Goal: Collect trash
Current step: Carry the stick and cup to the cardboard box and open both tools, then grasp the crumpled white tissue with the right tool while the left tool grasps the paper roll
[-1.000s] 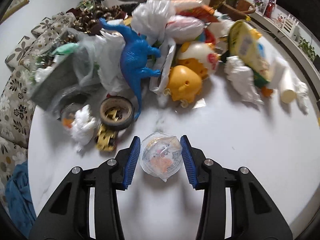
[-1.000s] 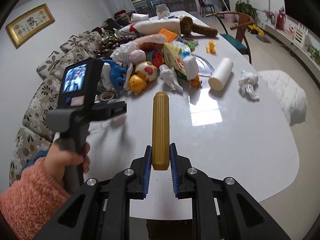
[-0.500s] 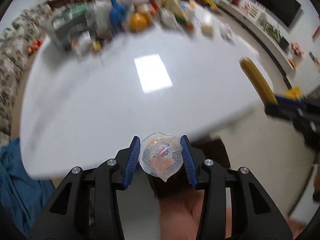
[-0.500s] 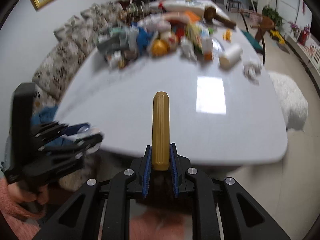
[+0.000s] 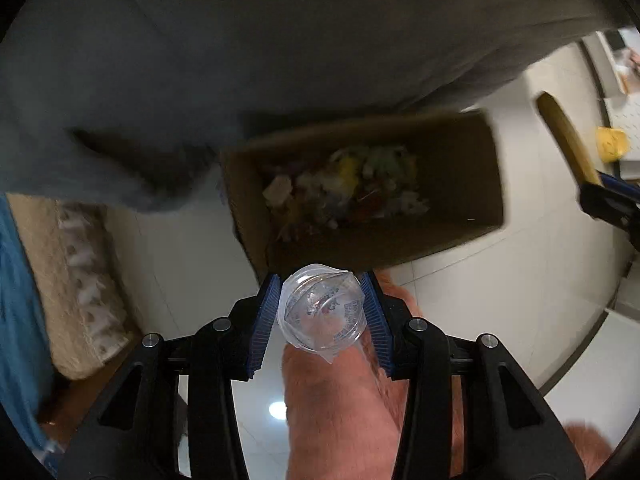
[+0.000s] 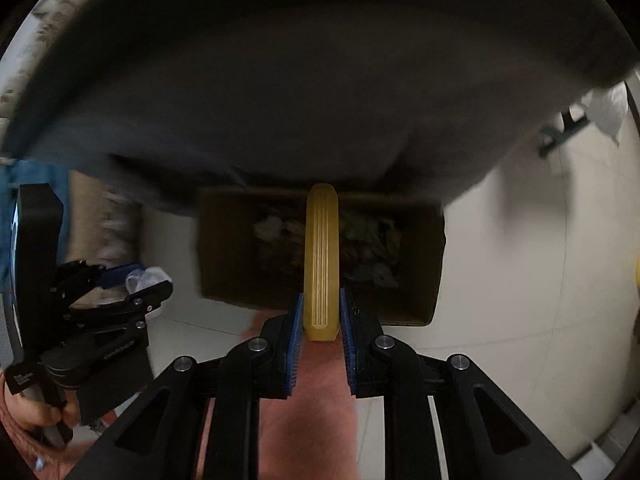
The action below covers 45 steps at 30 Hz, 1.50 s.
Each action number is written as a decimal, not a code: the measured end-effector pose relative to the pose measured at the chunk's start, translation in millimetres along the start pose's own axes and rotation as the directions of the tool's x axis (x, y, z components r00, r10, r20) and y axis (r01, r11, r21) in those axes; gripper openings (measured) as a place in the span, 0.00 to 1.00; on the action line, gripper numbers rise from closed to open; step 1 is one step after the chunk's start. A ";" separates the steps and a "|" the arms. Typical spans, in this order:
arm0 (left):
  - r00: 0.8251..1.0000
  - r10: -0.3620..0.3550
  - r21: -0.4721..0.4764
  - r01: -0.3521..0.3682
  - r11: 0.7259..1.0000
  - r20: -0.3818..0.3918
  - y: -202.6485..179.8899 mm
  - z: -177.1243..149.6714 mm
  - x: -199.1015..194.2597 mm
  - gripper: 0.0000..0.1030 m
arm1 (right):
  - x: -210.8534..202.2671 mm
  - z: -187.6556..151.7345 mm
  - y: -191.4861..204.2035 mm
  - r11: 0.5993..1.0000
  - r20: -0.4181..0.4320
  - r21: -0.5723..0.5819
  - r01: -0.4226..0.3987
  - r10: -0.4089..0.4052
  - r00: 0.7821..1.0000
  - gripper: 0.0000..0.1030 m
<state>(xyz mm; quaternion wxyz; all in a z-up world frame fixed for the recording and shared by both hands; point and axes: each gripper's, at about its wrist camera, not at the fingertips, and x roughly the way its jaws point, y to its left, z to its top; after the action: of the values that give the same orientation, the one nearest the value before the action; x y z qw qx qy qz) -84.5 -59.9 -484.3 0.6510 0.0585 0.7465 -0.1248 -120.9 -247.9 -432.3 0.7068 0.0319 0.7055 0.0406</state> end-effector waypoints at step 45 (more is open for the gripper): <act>0.872 0.112 -0.027 -0.112 0.993 0.478 -26.0 18.4 -280.0 0.88 | -221.0 323.5 -112.8 0.964 0.508 0.246 0.104 -0.219 0.833 0.76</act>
<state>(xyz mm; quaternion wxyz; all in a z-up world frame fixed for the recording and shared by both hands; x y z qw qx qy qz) -32.6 -68.7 -207.4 0.8211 0.0693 0.5580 -0.0980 203.7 -378.8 -223.3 0.8675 0.0554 0.4833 -0.1039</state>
